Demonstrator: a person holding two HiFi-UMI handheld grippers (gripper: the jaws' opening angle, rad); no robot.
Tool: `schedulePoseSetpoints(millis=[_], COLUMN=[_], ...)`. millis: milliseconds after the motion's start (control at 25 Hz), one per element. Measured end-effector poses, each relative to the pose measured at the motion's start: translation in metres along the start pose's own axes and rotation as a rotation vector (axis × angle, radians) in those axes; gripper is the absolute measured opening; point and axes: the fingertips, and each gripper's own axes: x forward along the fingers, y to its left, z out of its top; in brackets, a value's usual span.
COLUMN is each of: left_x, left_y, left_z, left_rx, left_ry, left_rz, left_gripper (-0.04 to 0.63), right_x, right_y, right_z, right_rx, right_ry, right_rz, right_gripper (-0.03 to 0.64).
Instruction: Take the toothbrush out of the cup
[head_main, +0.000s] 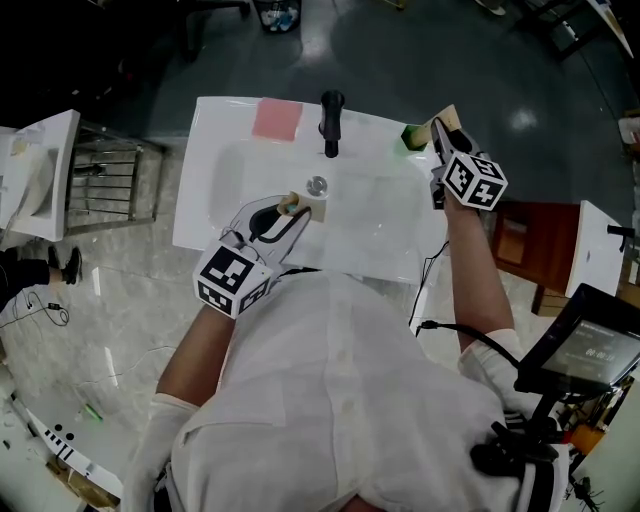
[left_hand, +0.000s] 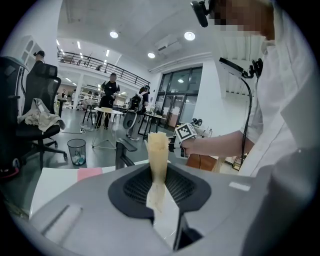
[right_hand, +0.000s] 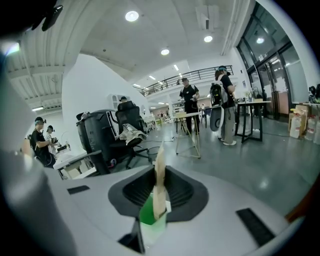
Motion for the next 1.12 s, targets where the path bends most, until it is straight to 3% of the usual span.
schedulePoseSetpoints(millis=[440,1120], left_x=[-0.001,0.008], left_y=[0.0,-0.02], left_z=[0.005,0.012], left_rx=[0.003,0.032], left_ry=[0.004,-0.019], left_rz=[-0.017,-0.03], left_gripper=[0.081,0.081], right_x=[-0.01,-0.051], right_y=[0.01,0.027], right_z=[0.016,0.069], right_rx=[-0.026,-0.039], right_ry=[-0.015,-0.129], right_rz=[-0.005,0.055], right_gripper=[0.064,0.063])
